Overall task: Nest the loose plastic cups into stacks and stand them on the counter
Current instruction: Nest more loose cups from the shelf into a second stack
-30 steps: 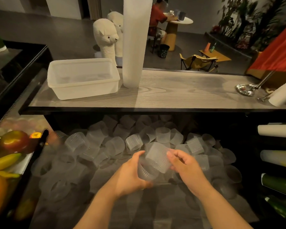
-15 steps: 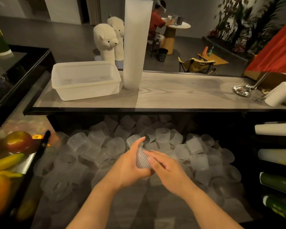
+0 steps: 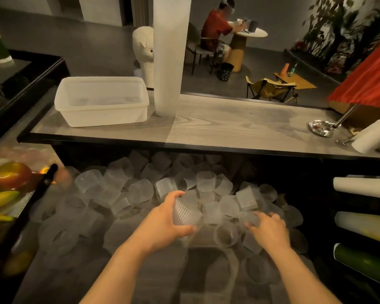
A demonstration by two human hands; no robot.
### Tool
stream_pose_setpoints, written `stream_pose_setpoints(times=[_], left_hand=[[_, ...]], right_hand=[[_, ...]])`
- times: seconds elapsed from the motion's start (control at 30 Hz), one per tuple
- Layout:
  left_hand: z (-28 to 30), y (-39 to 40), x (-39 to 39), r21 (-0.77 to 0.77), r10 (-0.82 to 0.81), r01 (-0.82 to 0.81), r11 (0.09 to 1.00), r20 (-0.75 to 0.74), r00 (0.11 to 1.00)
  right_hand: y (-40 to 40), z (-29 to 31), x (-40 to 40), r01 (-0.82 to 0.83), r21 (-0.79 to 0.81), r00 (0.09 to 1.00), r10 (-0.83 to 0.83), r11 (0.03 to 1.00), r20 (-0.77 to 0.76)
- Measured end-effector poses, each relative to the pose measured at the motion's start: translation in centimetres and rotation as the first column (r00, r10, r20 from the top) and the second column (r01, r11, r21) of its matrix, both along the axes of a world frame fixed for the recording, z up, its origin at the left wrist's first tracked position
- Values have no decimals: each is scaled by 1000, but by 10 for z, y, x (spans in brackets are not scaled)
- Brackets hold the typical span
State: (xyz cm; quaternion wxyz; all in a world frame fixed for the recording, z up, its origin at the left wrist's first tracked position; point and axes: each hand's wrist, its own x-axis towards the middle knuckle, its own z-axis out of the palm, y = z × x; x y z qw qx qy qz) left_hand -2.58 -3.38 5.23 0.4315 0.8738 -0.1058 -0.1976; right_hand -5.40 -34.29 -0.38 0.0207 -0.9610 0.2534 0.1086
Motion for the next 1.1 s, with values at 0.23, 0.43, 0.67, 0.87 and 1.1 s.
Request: stream_pose_setpoints(times=[0.23, 0.43, 0.67, 0.87, 1.1], left_hand=[[-4, -20, 0, -7, 13, -13, 1000, -27, 1000], [-9, -29, 1, 42, -20, 23, 999, -68, 998], [-7, -36, 5, 28, -55, 57, 998, -68, 996], [-1, -40, 6, -97, -95, 86, 992, -88, 992], [8, -36, 5, -154, -157, 147, 977, -52, 986]], right_hand=[[-18, -5, 14, 19, 259, 997, -39, 966, 73], [-31, 0, 14, 36, 363, 995, -67, 931, 74], [-23, 31, -1, -31, 439, 941, -122, 898, 316], [49, 78, -5, -198, 893, 887, -314, 404, 339], [81, 83, 0, -255, 921, 884, -314, 295, 345]])
